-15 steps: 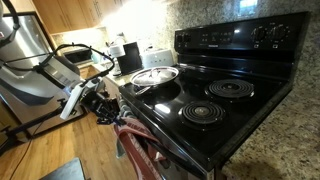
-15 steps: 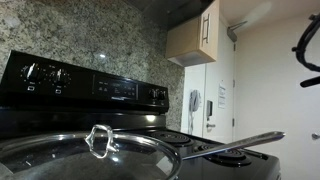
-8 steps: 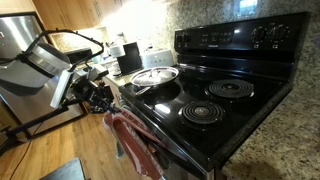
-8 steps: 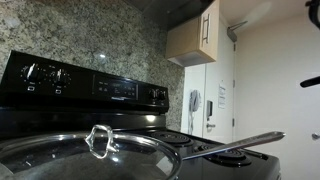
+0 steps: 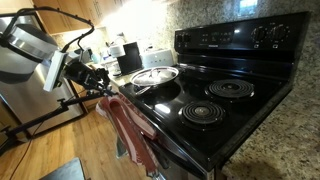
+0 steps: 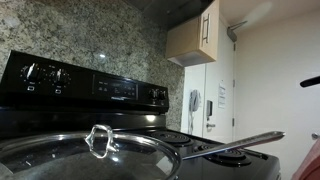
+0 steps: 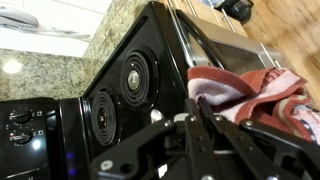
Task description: Remove the red and pink towel from the oven door and put it on the right side of the countertop
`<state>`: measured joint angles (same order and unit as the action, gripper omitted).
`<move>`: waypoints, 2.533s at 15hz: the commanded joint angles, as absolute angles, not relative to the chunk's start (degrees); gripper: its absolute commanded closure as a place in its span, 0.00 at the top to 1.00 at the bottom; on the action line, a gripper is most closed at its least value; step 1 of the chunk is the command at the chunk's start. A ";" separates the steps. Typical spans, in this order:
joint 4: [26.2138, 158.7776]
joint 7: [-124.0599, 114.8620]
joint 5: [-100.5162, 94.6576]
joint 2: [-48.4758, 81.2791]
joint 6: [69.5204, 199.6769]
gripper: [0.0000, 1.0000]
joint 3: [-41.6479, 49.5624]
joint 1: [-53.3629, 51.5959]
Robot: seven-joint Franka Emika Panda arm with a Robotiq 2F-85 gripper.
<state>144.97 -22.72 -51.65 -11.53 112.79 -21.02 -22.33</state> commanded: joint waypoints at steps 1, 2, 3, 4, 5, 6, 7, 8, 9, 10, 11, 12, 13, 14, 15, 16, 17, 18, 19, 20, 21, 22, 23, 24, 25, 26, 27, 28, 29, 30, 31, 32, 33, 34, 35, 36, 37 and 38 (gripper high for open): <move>147.84 -17.32 -48.79 -17.82 119.49 0.01 -18.91 -21.73; 147.99 -16.57 -47.86 -18.87 119.57 0.01 -18.74 -21.80; 148.55 -15.20 -46.70 -20.51 120.92 0.01 -18.15 -21.91; 148.75 -14.81 -45.71 -21.67 120.60 0.01 -18.03 -21.83; 149.32 -13.71 -44.11 -23.46 121.51 0.01 -17.51 -21.95; 149.78 -12.68 -42.56 -25.02 122.57 0.01 -16.93 -21.99; 149.98 -11.47 -40.78 -26.50 122.82 0.01 -16.42 -21.93; 150.31 -10.29 -39.36 -27.91 123.65 0.01 -15.98 -21.90; 150.40 -9.12 -38.01 -29.25 123.73 0.01 -15.55 -21.68; 150.32 -8.71 -36.53 -30.33 122.98 0.01 -15.34 -21.32; 150.51 -7.66 -35.32 -31.60 123.55 0.01 -14.74 -21.16; 150.24 -7.29 -34.24 -32.37 122.62 0.01 -14.40 -20.60; 150.33 -6.86 -33.05 -33.48 122.53 0.01 -13.85 -20.11; 150.63 -6.08 -32.22 -34.57 122.95 0.01 -13.15 -19.48; 150.56 -5.87 -31.23 -35.20 122.27 0.01 -12.84 -18.71; 150.76 -5.36 -30.47 -35.86 122.34 0.01 -12.31 -17.89; 150.89 -4.81 -29.77 -36.18 122.57 0.01 -11.74 -17.01; 151.09 -4.30 -29.35 -36.44 123.02 0.01 -11.25 -16.25; 151.03 -4.26 -28.94 -36.14 122.94 0.01 -11.00 -15.18; 151.24 -3.30 -28.57 -35.91 124.08 0.01 -10.29 -14.55; 151.08 -2.99 -28.05 -35.29 123.89 0.01 -9.98 -13.73; 151.30 -2.25 -27.76 -34.80 124.83 0.01 -9.31 -13.26; 151.73 -2.01 -27.53 -34.59 125.80 0.01 -8.91 -12.55; 152.19 -1.17 -26.96 -34.29 127.13 0.01 -8.13 -12.13; 151.23 -2.64 -27.34 -34.66 124.54 0.06 -10.53 -11.76; 151.66 -2.34 -27.10 -34.44 125.51 0.06 -10.09 -11.28; 151.87 -2.02 -27.01 -34.27 125.95 0.06 -9.79 -11.07; 151.94 -1.82 -26.97 -34.21 126.03 0.06 -9.64 -10.99; 151.95 -1.81 -26.96 -34.21 126.03 0.06 -9.62 -10.99; 151.95 -1.81 -26.96 -34.21 126.03 0.06 -9.62 -10.99; 151.95 -1.81 -26.95 -34.21 126.04 0.06 -9.63 -10.99; 151.95 -1.81 -26.95 -34.21 126.04 0.06 -9.64 -10.99; 151.95 -1.81 -26.95 -34.21 126.04 0.06 -9.64 -10.99; 151.95 -1.81 -26.94 -34.21 126.05 0.06 -9.64 -10.99; 151.95 -1.81 -26.94 -34.21 126.05 0.06 -9.64 -10.99; 151.95 -1.81 -26.94 -34.21 126.05 0.06 -9.64 -10.99; 151.95 -1.81 -26.94 -34.21 126.05 0.06 -9.64 -10.99; 151.95 -1.81 -26.94 -34.21 126.05 0.06 -9.64 -10.99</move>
<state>151.92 -2.67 -28.05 -34.05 125.71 -8.06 -12.70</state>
